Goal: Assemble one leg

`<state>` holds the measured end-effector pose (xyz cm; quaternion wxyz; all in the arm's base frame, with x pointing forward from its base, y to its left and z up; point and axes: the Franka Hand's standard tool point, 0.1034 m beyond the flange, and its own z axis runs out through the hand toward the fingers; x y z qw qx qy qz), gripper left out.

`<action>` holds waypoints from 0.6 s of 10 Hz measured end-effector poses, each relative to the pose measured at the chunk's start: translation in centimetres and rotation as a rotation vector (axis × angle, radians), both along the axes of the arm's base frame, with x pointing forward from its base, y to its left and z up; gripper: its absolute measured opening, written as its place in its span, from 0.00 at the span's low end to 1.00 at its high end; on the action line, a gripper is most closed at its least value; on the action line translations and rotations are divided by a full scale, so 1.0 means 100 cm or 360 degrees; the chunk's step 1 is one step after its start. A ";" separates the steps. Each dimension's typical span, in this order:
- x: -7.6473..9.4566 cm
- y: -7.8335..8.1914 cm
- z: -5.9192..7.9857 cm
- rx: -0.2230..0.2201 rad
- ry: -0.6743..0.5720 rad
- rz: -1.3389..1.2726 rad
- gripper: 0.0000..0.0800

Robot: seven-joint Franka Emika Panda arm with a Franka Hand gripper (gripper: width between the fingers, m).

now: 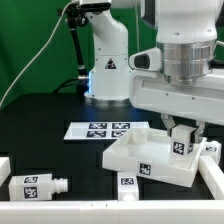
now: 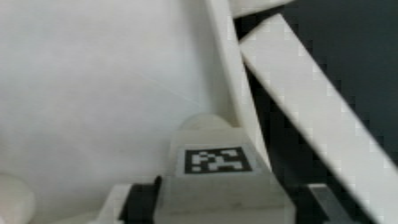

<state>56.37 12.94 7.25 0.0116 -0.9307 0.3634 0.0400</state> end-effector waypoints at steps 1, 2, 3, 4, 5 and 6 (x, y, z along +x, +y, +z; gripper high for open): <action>0.000 -0.001 0.000 -0.0006 0.0004 -0.0068 0.36; -0.001 -0.001 -0.001 -0.0011 0.0012 -0.0158 0.43; -0.001 -0.001 -0.001 -0.0009 0.0010 -0.0114 0.59; -0.001 -0.001 -0.001 -0.0009 0.0011 -0.0102 0.59; -0.002 -0.005 0.004 -0.0008 0.0026 0.0001 0.76; -0.002 -0.009 0.013 0.0001 0.0010 0.0071 0.80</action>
Offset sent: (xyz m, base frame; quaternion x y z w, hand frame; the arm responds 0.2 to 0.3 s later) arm 0.0000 0.0000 0.0000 0.0000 0.0000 0.0000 1.0000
